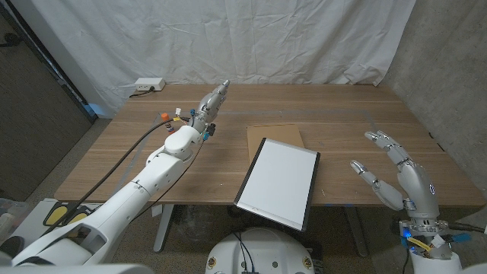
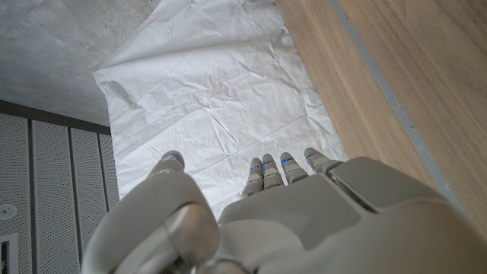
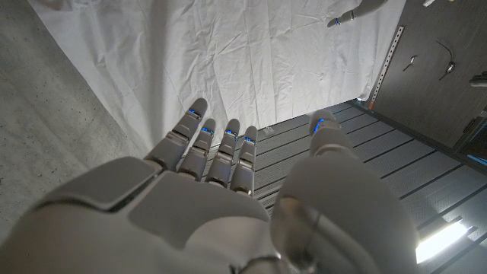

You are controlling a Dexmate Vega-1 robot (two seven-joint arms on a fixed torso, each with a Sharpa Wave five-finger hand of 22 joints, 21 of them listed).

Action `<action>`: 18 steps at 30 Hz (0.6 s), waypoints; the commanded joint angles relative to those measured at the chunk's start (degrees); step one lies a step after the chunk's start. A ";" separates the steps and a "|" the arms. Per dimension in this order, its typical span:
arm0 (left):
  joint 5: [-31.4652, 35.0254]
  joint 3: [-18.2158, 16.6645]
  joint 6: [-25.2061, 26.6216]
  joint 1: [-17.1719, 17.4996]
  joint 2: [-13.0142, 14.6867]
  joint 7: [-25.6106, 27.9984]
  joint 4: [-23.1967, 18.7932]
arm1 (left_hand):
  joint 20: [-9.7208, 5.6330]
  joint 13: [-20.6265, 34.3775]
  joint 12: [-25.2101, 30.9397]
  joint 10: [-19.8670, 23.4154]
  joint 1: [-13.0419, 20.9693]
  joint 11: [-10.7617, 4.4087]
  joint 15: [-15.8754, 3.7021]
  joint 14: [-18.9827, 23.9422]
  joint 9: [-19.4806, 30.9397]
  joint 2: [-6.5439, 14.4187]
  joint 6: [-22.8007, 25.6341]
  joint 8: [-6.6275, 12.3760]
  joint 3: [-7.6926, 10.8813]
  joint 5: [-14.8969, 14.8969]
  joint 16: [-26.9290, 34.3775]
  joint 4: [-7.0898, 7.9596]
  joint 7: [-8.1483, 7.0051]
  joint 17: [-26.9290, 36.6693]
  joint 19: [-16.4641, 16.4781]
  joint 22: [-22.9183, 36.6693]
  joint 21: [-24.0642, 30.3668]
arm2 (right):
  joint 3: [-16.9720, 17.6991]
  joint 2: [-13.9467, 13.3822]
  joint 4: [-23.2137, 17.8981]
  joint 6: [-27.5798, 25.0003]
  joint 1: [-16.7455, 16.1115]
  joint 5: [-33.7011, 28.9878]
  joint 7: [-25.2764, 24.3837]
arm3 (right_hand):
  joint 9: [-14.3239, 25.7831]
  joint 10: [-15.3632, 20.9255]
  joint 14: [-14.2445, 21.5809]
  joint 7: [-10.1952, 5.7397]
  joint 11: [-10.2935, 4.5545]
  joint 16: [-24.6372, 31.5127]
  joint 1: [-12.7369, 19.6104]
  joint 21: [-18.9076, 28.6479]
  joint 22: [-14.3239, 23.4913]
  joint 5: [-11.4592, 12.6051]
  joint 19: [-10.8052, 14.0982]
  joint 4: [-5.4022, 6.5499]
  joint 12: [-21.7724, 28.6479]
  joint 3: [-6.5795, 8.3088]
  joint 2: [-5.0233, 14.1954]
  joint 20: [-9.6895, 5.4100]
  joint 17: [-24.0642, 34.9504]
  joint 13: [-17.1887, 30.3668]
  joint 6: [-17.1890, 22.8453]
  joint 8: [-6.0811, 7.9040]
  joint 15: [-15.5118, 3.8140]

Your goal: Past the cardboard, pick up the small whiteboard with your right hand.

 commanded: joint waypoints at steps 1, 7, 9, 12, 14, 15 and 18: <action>0.07 0.25 0.49 0.70 0.08 0.23 -0.86 | -3.12 0.18 -0.05 -0.01 0.22 -0.33 -0.14 -0.13 0.19 0.28 -0.10 -0.29 -0.20 -0.15 -0.25 0.05 -0.06 0.18 0.18 0.32 -0.17 | -3.98 -6.95 -4.61 -11.67 -7.46 -7.42 -11.00 | 0.22 0.60 0.52 -0.46 -0.17 0.03 0.77 -0.08 0.11 0.47 0.67 0.41 0.30 -0.05 0.10 -6.62 0.30 0.33 0.33 0.09 -6.03; 0.20 0.67 0.28 0.53 -0.30 -0.03 -0.53 | -3.14 0.18 -0.04 0.02 0.24 -0.39 -0.13 -0.11 0.19 0.32 -0.13 -0.30 -0.26 -0.16 -0.25 0.05 0.03 0.18 0.24 0.32 -0.24 | -6.50 -12.12 -5.75 -17.29 -10.31 -8.63 -14.78 | 0.24 0.63 0.56 -0.63 -0.30 0.01 0.84 -0.17 0.12 0.65 0.73 0.51 0.27 -0.08 0.06 -6.80 0.31 0.33 0.39 0.06 -6.11; 0.51 0.78 0.30 0.52 -0.31 0.18 -0.66 | -3.11 0.18 -0.06 -0.01 0.25 -0.37 -0.15 -0.09 0.19 0.33 -0.15 -0.31 -0.27 -0.17 -0.24 0.04 -0.01 0.18 0.22 0.32 -0.27 | -7.36 -13.80 -5.89 -19.08 -10.95 -8.80 -15.89 | 0.24 0.69 0.58 -0.75 -0.38 0.01 0.87 -0.20 0.12 0.72 0.76 0.55 0.28 -0.09 0.05 -6.82 0.32 0.34 0.47 0.08 -6.16; 0.64 0.80 0.07 0.61 -0.37 0.28 -0.80 | -3.11 0.18 -0.05 0.00 0.26 -0.43 -0.14 -0.10 0.19 0.35 -0.15 -0.31 -0.30 -0.17 -0.25 0.04 0.04 0.18 0.22 0.33 -0.31 | -8.44 -16.52 -6.02 -21.50 -11.86 -8.83 -17.10 | 0.25 0.69 0.60 -0.83 -0.45 0.00 0.91 -0.25 0.13 0.81 0.79 0.60 0.26 -0.11 0.04 -6.85 0.33 0.34 0.48 0.05 -6.20; 0.76 0.79 -0.03 0.75 -0.44 0.53 -0.93 | -3.11 0.18 -0.06 -0.02 0.27 -0.38 -0.17 -0.08 0.19 0.36 -0.17 -0.31 -0.32 -0.18 -0.24 0.04 0.01 0.18 0.21 0.33 -0.34 | -9.14 -18.10 -6.15 -23.18 -12.42 -8.87 -17.84 | 0.26 0.71 0.60 -0.90 -0.45 -0.01 0.93 -0.28 0.13 0.86 0.80 0.62 0.26 -0.12 0.03 -6.90 0.34 0.34 0.49 0.04 -6.22; 0.71 0.79 -0.10 0.78 -0.40 0.37 -0.93 | -3.11 0.18 -0.06 -0.02 0.27 -0.41 -0.12 -0.08 0.19 0.36 -0.16 -0.31 -0.33 -0.18 -0.24 0.04 0.01 0.18 0.22 0.33 -0.35 | -9.46 -18.93 -6.16 -23.94 -12.68 -8.93 -18.21 | 0.26 0.75 0.64 -0.92 -0.47 0.01 0.94 -0.29 0.13 0.88 0.81 0.63 0.26 -0.12 0.03 -6.90 0.34 0.35 0.51 0.04 -6.25; 0.79 0.78 -0.10 0.94 -0.40 0.56 -1.12 | -3.12 0.18 -0.05 0.01 0.28 -0.40 -0.15 -0.09 0.19 0.38 -0.15 -0.30 -0.36 -0.18 -0.24 0.04 0.03 0.18 0.26 0.33 -0.38 | -10.27 -21.23 -6.30 -26.23 -13.43 -8.94 -19.13 | 0.27 0.74 0.67 -0.99 -0.50 0.01 0.97 -0.33 0.13 0.95 0.82 0.66 0.24 -0.13 0.02 -6.91 0.34 0.35 0.49 0.01 -6.26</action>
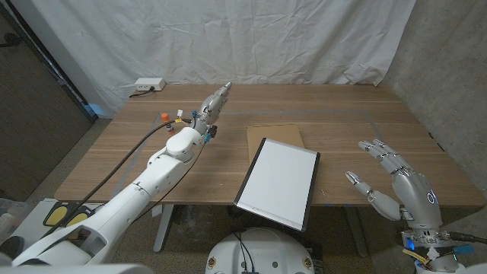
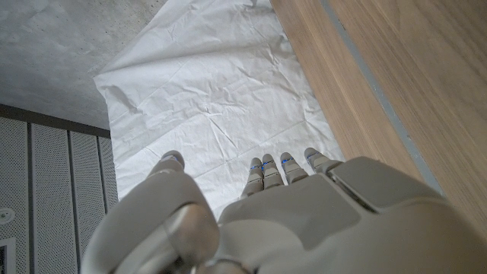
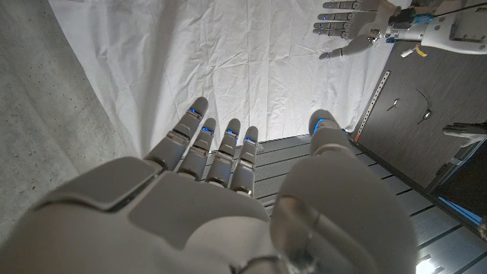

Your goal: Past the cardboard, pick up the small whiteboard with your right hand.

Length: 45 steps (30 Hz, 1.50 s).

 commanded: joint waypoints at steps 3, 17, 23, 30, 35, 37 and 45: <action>0.45 0.24 -0.43 0.54 -0.25 0.52 -0.60 | -3.10 0.18 -0.05 0.01 0.29 -0.36 -0.13 -0.13 0.19 0.39 -0.16 0.09 -0.38 -0.19 -0.26 0.03 0.01 0.18 0.24 0.33 -0.41 | -4.65 -10.91 -1.55 -12.59 -4.71 -1.58 -6.97 | 0.28 0.45 0.35 -0.21 -0.31 -0.06 0.55 -0.38 0.14 0.36 0.32 0.47 0.23 0.08 0.00 -7.07 0.07 0.35 0.06 -0.02 -6.44; 0.28 -0.79 -2.29 0.34 -0.06 0.06 0.32 | -3.05 0.18 -0.08 -0.06 0.32 -0.28 -0.18 -0.14 0.19 0.45 -0.23 0.07 -0.51 -0.21 -0.26 0.03 -0.06 0.19 0.19 0.34 -0.61 | -7.39 -17.39 -4.21 -23.44 -8.23 -3.48 -9.22 | 0.33 0.42 0.03 -0.68 -0.75 -0.23 0.71 -0.76 0.16 0.82 0.14 0.65 0.12 -0.02 -0.10 -7.18 0.10 0.38 0.13 -0.12 -6.52; 0.25 -1.29 -2.18 0.33 0.43 0.18 0.07 | -3.04 0.18 -0.08 -0.07 0.34 -0.35 -0.17 -0.12 0.19 0.48 -0.25 0.07 -0.58 -0.22 -0.25 0.03 -0.08 0.19 0.23 0.34 -0.67 | -9.05 -19.72 -4.84 -27.12 -8.67 -3.41 -8.16 | 0.35 0.41 0.03 -1.12 -1.01 -0.24 0.77 -0.87 0.16 1.01 0.20 0.73 0.07 -0.06 -0.12 -7.23 0.12 0.39 -0.09 -0.25 -6.60; -0.36 -1.60 -2.07 1.25 0.79 0.12 -0.07 | -3.03 0.18 -0.08 -0.07 0.35 -0.37 -0.16 -0.17 0.19 0.50 -0.25 0.07 -0.63 -0.23 -0.27 0.03 -0.04 0.19 0.25 0.35 -0.72 | -10.34 -22.21 -5.38 -30.84 -9.14 -4.00 -8.39 | 0.38 0.39 -0.05 -1.46 -1.16 -0.28 0.84 -1.01 0.16 1.20 0.20 0.81 0.03 -0.09 -0.11 -7.32 0.14 0.41 -0.41 -0.42 -6.78; -0.45 -1.80 -2.18 1.89 1.04 0.33 -0.44 | -3.01 0.18 -0.09 -0.10 0.35 -0.35 -0.12 -0.17 0.19 0.52 -0.26 0.07 -0.67 -0.24 -0.27 0.04 -0.12 0.19 0.25 0.35 -0.77 | -10.65 -23.96 -6.04 -33.04 -9.98 -4.48 -7.95 | 0.40 0.08 -0.27 -1.51 -1.40 -0.38 0.94 -1.19 0.16 1.37 0.05 0.86 -0.12 -0.09 -0.08 -7.50 0.15 0.42 -0.87 -0.63 -6.85; -0.49 -1.82 -2.21 2.08 1.04 0.42 -0.52 | -3.00 0.18 -0.09 -0.11 0.36 -0.51 -0.13 -0.16 0.19 0.53 -0.24 0.07 -0.70 -0.25 -0.27 0.04 -0.10 0.19 0.23 0.35 -0.80 | -10.64 -24.52 -6.28 -33.80 -10.43 -4.54 -7.71 | 0.42 -0.40 -0.59 -1.51 -1.28 -0.49 1.05 -1.32 0.15 1.51 -0.02 0.88 -0.34 -0.09 -0.06 -7.54 0.16 0.43 -1.09 -0.73 -6.85; -0.42 -1.50 -2.43 2.05 0.61 0.39 -0.02 | -2.98 0.18 -0.10 -0.12 0.37 -0.38 -0.21 -0.14 0.19 0.56 -0.29 0.06 -0.76 -0.25 -0.26 0.04 -0.07 0.19 0.21 0.35 -0.87 | -10.43 -26.13 -6.91 -35.52 -12.28 -4.08 -7.17 | 0.48 -1.26 -1.30 -2.23 -1.24 -0.72 1.40 -1.80 0.13 1.94 -0.40 0.87 -0.73 -0.13 -0.19 -7.52 0.18 0.47 -2.25 -1.19 -6.73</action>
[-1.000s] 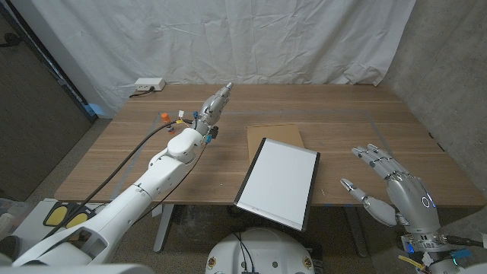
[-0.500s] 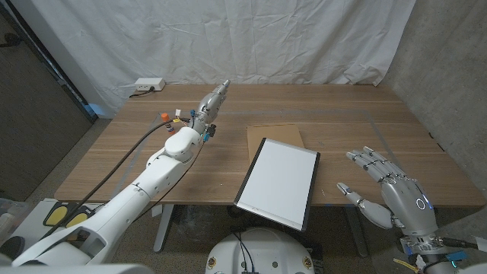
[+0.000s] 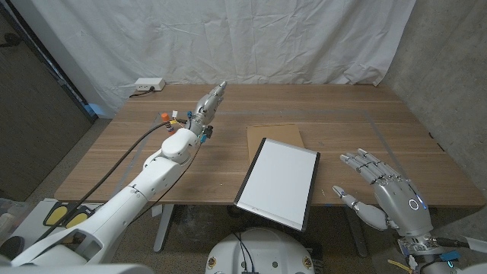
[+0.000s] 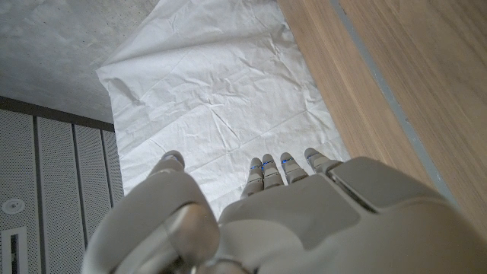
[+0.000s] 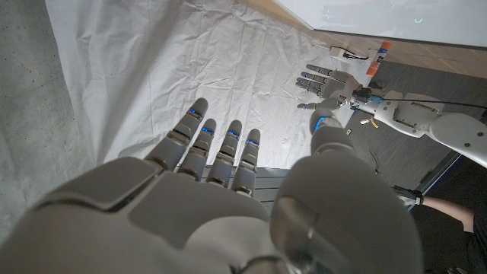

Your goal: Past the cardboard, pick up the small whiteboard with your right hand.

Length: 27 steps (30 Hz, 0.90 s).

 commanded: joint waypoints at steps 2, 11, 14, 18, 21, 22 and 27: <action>-0.02 0.21 -0.43 0.16 -0.42 0.02 0.47 | -2.98 0.18 -0.10 -0.14 0.14 -0.51 -0.15 -0.15 0.19 0.34 -0.28 0.07 -0.29 -0.26 -0.26 0.04 -0.07 0.19 0.22 0.08 -0.04 | -0.36 -3.33 -1.25 -4.31 -2.85 -0.04 0.76 | 0.22 -0.49 -0.61 -0.21 0.08 -0.10 0.70 -0.22 0.14 0.68 -0.45 0.23 -0.36 0.17 -0.07 -7.51 0.20 0.20 -0.72 -0.34 -6.38; 0.19 1.40 -0.25 -1.38 -1.64 -0.87 1.86 | -2.92 0.18 -0.12 -0.21 0.16 -0.54 -0.09 -0.24 0.19 0.38 -0.36 0.04 -0.36 -0.27 -0.30 0.04 -0.09 0.19 0.22 0.08 -0.11 | 0.39 -3.75 -2.05 -4.91 -5.43 0.20 0.61 | 0.27 -1.30 -0.81 -0.43 0.11 -0.09 0.81 -0.54 0.12 1.04 -0.52 0.28 -0.69 -0.01 -0.34 -7.52 0.22 0.23 -1.93 -0.74 -6.42; 0.42 1.71 -0.22 -1.60 -1.93 -0.79 1.94 | -2.88 0.18 -0.12 -0.20 0.17 -0.57 -0.12 -0.20 0.19 0.40 -0.36 0.04 -0.39 -0.27 -0.28 0.04 -0.06 0.19 0.19 0.08 -0.15 | 0.55 -3.62 -2.08 -4.57 -6.05 0.67 0.16 | 0.28 -1.26 -0.75 -0.40 0.10 -0.04 0.81 -0.54 0.11 1.11 -0.39 0.30 -0.68 -0.05 -0.40 -7.54 0.22 0.24 -1.92 -0.72 -6.36; 0.60 1.87 -0.40 -1.55 -2.17 -0.60 1.85 | -2.81 0.18 -0.13 -0.23 0.17 -0.52 -0.05 -0.24 0.19 0.42 -0.43 0.02 -0.42 -0.27 -0.29 0.04 -0.09 0.20 0.16 0.09 -0.19 | 0.77 -3.36 -2.40 -4.78 -7.01 0.08 -0.22 | 0.30 -0.90 -0.27 -0.13 0.12 0.18 0.76 -0.47 0.11 1.28 0.16 0.38 -0.53 -0.18 -0.52 -7.64 0.23 0.25 -1.77 -0.60 -6.48; 0.79 1.95 -0.34 -1.47 -2.21 -0.36 1.69 | -2.77 0.18 -0.14 -0.29 0.18 -0.51 -0.05 -0.25 0.19 0.43 -0.48 0.01 -0.46 -0.27 -0.29 0.04 -0.12 0.20 0.15 0.09 -0.23 | 0.87 -3.25 -2.80 -5.16 -7.89 -0.65 -0.03 | 0.31 -0.79 -0.12 -0.17 0.19 0.24 0.73 -0.50 0.12 1.35 0.28 0.43 -0.49 -0.25 -0.58 -7.71 0.24 0.26 -1.72 -0.55 -6.55; 0.79 1.98 -0.48 -1.48 -2.23 -0.49 1.79 | -2.77 0.18 -0.14 -0.28 0.18 -0.50 -0.03 -0.24 0.19 0.44 -0.46 0.01 -0.46 -0.28 -0.29 0.05 -0.09 0.20 0.16 0.09 -0.23 | 0.85 -3.20 -2.87 -5.10 -8.11 -0.54 -0.01 | 0.32 -0.76 -0.13 -0.18 0.21 0.24 0.72 -0.51 0.12 1.37 0.28 0.43 -0.48 -0.26 -0.59 -7.73 0.24 0.26 -1.70 -0.55 -6.56; 0.71 2.13 -0.58 -1.55 -2.52 -0.59 2.07 | -2.74 0.18 -0.11 -0.22 0.18 -0.51 -0.11 -0.25 0.19 0.46 -0.49 0.01 -0.53 -0.28 -0.29 0.05 -0.07 0.20 0.17 0.10 -0.27 | 0.35 -3.17 -2.64 -4.60 -8.51 0.05 -0.20 | 0.33 -0.76 0.01 -0.23 0.26 0.30 0.70 -0.57 0.12 1.46 0.34 0.48 -0.48 -0.33 -0.63 -7.78 0.25 0.27 -1.82 -0.57 -6.74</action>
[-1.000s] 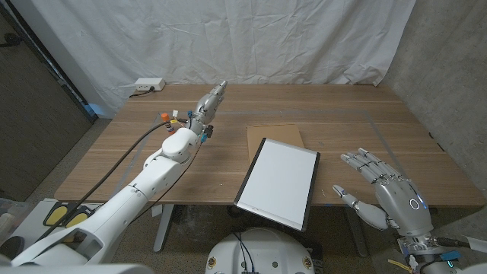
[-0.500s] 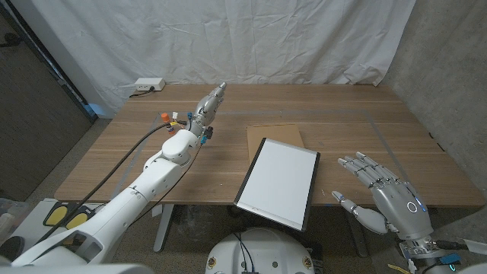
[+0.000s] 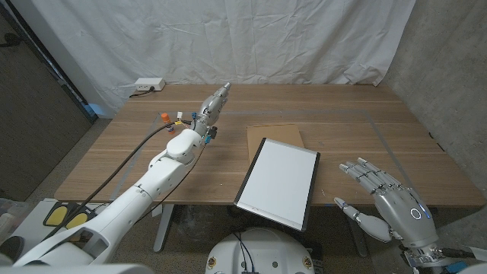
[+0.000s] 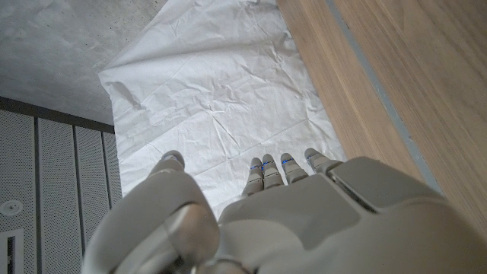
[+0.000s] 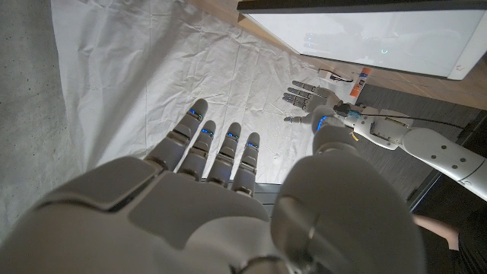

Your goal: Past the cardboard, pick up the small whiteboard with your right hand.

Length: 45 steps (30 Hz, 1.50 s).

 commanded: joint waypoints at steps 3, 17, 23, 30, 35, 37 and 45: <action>0.23 0.60 -0.16 -0.44 -0.67 -0.27 0.56 | -2.70 0.18 -0.11 -0.12 0.18 -0.40 -0.10 -0.28 0.19 0.48 -0.48 0.02 -0.08 -0.29 -0.30 0.05 -0.04 0.20 0.13 0.11 -0.31 | -0.49 0.02 -0.20 1.07 -2.07 1.42 -0.58 | 0.36 0.85 1.15 0.30 0.30 0.58 0.15 -0.23 0.14 0.40 1.15 0.41 0.10 -0.24 -0.13 -7.60 0.27 0.29 0.05 -0.02 -6.92; -0.05 -0.24 -0.29 -0.07 0.17 -0.21 -0.08 | -2.70 0.18 -0.15 -0.23 0.19 -0.47 -0.05 -0.32 0.19 0.54 -0.47 0.04 -0.20 -0.30 -0.30 0.06 -0.11 0.20 0.10 0.12 -0.41 | -1.43 0.01 -0.36 4.37 -1.97 5.54 1.31 | 0.37 7.08 11.97 3.10 1.31 3.03 -0.88 2.27 0.42 1.98 12.12 1.37 1.83 -1.96 -0.56 -8.12 0.24 0.15 3.89 1.17 -8.23; -0.27 -0.55 -0.26 0.12 0.52 -0.31 -0.31 | -2.68 0.19 -0.14 -0.23 0.20 -0.33 -0.02 -0.31 0.19 0.56 -0.49 0.04 -0.26 -0.31 -0.29 0.06 -0.11 0.20 0.07 0.13 -0.46 | -1.31 0.38 -0.71 5.91 -1.71 7.74 3.34 | 0.28 10.26 16.11 5.01 2.15 3.65 -2.04 2.95 0.52 2.18 15.39 2.04 2.57 -2.89 -0.55 -8.61 0.24 0.04 4.36 0.98 -8.18; -0.64 -0.99 -0.24 0.77 0.97 -0.21 -0.64 | -2.65 0.19 -0.11 -0.17 0.22 -0.39 -0.02 -0.40 0.19 0.59 -0.46 0.05 -0.32 -0.31 -0.32 0.06 -0.18 0.20 -0.01 0.13 -0.53 | -0.13 1.09 -0.73 10.80 -1.50 15.41 8.09 | 0.15 14.65 22.78 7.46 3.78 4.62 -3.85 4.40 0.65 1.97 21.14 3.22 3.30 -3.94 0.39 -8.29 0.17 -0.08 5.91 1.06 -7.86; -0.96 -1.40 -0.26 1.19 1.29 -0.10 -0.62 | -2.61 0.19 -0.12 -0.21 0.22 -0.35 0.00 -0.42 0.19 0.62 -0.47 0.05 -0.37 -0.32 -0.32 0.07 -0.05 0.21 -0.05 0.13 -0.58 | 0.62 2.68 -0.85 13.28 -1.30 18.59 11.43 | 0.12 16.40 25.70 8.04 4.31 5.03 -4.26 5.00 0.66 1.76 23.52 3.43 3.54 -4.32 0.51 -8.31 0.11 -0.12 6.72 1.14 -7.86; -1.18 -1.50 -0.38 1.17 1.28 -0.29 -0.33 | -2.58 0.19 -0.11 -0.19 0.22 -0.41 0.00 -0.41 0.19 0.63 -0.47 0.06 -0.39 -0.32 -0.32 0.07 -0.09 0.21 -0.07 0.13 -0.59 | 0.85 3.38 -1.27 13.94 -1.32 20.24 13.39 | 0.12 17.16 26.67 7.92 4.34 5.18 -4.41 5.21 0.68 1.67 24.31 3.54 3.69 -4.42 0.64 -8.32 0.10 -0.13 7.13 1.22 -7.92; -1.59 -1.37 -0.64 0.66 0.95 -1.03 1.16 | -2.53 0.19 -0.10 -0.18 0.22 -0.35 0.01 -0.43 0.19 0.66 -0.44 0.07 -0.45 -0.33 -0.31 0.08 -0.07 0.21 -0.07 0.14 -0.63 | 1.83 6.30 -2.95 16.27 -0.72 29.38 22.75 | 0.09 21.45 32.07 7.63 4.38 5.42 -5.03 6.27 0.72 0.71 28.96 4.03 4.26 -4.95 1.51 -8.59 -0.02 -0.16 13.68 2.84 -8.17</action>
